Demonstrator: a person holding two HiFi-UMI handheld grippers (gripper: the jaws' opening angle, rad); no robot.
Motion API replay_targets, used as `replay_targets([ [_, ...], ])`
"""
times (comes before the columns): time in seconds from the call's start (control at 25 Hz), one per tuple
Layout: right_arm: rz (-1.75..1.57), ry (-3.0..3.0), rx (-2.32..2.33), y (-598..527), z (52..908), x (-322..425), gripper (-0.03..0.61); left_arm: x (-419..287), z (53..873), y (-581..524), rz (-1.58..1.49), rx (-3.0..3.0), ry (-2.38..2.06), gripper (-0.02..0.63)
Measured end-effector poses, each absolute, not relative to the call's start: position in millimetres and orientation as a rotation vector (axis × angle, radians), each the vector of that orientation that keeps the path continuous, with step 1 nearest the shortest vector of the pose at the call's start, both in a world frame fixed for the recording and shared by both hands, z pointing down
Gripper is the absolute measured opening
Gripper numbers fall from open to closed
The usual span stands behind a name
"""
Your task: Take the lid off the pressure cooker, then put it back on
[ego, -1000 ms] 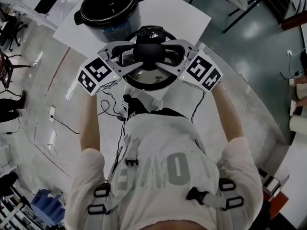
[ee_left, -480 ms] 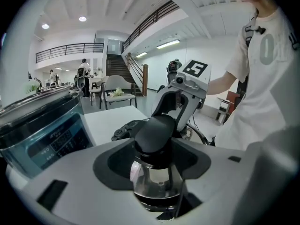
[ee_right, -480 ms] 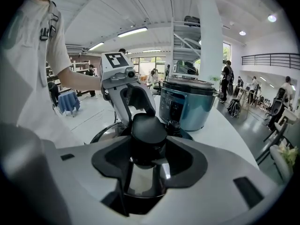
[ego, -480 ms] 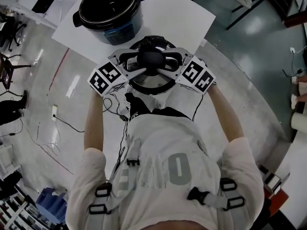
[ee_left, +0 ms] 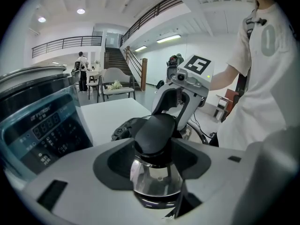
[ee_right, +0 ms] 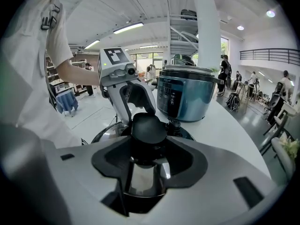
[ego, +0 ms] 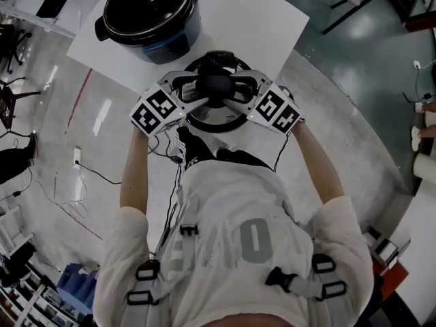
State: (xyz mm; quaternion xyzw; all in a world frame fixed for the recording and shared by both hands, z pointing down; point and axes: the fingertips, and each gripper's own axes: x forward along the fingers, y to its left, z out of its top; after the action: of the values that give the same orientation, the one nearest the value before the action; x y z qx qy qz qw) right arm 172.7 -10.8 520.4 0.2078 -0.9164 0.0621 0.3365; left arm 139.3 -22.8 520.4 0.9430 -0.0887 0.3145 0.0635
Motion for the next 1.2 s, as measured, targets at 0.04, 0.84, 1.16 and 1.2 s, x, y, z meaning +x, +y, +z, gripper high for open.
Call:
replay_targets([
  [0.04,0.163,-2.386,0.543,-11.9,522.6,173.5,0.232,139.9,522.0,-23.6,0.952,2.848,-0.271,0.241],
  [0.84,0.166,-2.365,0.558,-14.5,550.1,177.3,0.238,144.3,537.1,-27.2,0.906,2.833,-0.334,0.244],
  [1.16,0.204,-2.355,0.515,-16.2,548.3,177.7,0.253,140.7,533.6,-30.9,0.860,2.788,-0.358,0.244],
  [1.2,0.204,-2.357,0.522,-17.1,545.0,178.7,0.260,138.5,528.3,-34.1,0.838,2.786,-0.386,0.244],
])
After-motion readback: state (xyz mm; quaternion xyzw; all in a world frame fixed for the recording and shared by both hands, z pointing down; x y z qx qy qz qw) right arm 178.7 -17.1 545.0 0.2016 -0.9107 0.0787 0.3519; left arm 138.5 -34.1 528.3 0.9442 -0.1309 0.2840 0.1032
